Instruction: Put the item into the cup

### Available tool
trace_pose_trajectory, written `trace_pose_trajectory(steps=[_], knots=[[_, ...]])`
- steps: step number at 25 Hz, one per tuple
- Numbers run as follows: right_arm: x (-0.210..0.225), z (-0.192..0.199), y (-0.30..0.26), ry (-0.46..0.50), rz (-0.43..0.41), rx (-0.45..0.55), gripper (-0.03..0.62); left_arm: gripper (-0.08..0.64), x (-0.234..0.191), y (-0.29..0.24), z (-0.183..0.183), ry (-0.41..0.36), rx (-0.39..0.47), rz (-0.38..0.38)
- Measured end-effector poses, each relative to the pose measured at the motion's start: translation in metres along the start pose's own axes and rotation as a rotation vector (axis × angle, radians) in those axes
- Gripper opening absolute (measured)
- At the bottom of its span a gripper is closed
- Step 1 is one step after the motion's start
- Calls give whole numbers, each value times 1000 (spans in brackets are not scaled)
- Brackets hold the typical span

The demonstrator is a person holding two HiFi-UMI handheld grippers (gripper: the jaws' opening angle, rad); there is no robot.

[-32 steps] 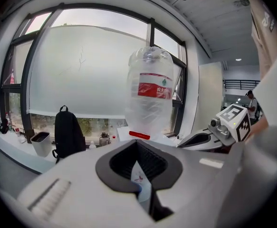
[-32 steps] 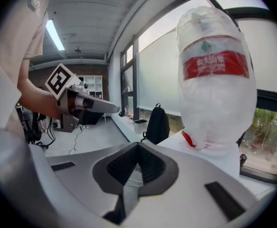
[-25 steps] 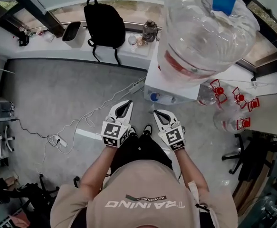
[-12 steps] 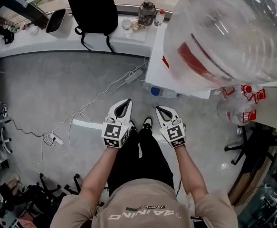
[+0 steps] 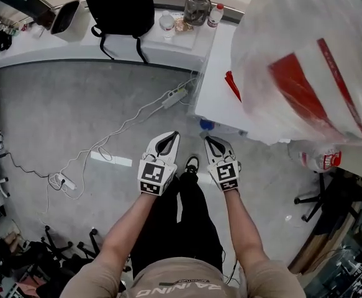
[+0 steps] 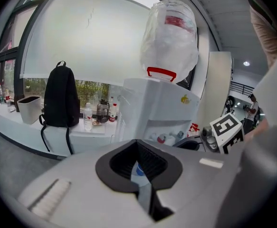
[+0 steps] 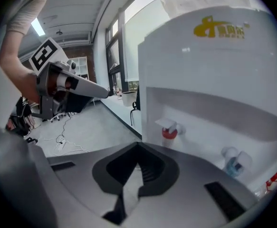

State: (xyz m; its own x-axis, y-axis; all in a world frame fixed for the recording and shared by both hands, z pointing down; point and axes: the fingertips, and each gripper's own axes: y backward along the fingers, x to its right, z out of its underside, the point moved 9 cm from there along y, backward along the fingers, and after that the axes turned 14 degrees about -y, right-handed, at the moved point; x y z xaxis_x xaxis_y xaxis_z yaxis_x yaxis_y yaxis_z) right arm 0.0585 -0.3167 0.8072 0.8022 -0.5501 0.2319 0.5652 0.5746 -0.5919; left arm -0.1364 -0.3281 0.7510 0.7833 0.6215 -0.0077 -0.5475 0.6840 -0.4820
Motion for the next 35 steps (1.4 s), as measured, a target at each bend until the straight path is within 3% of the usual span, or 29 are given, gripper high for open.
trace_pose_trajectory(steps=[12, 27, 35], knots=[[47, 31, -38, -43, 102, 23, 11, 8, 13, -27, 31, -5, -5, 71], [61, 36, -71, -46, 110, -34, 12, 8, 9, -21, 38, -2, -11, 55], [56, 41, -61, -30, 128, 0, 12, 8, 14, -17, 39, -2, -10, 59]])
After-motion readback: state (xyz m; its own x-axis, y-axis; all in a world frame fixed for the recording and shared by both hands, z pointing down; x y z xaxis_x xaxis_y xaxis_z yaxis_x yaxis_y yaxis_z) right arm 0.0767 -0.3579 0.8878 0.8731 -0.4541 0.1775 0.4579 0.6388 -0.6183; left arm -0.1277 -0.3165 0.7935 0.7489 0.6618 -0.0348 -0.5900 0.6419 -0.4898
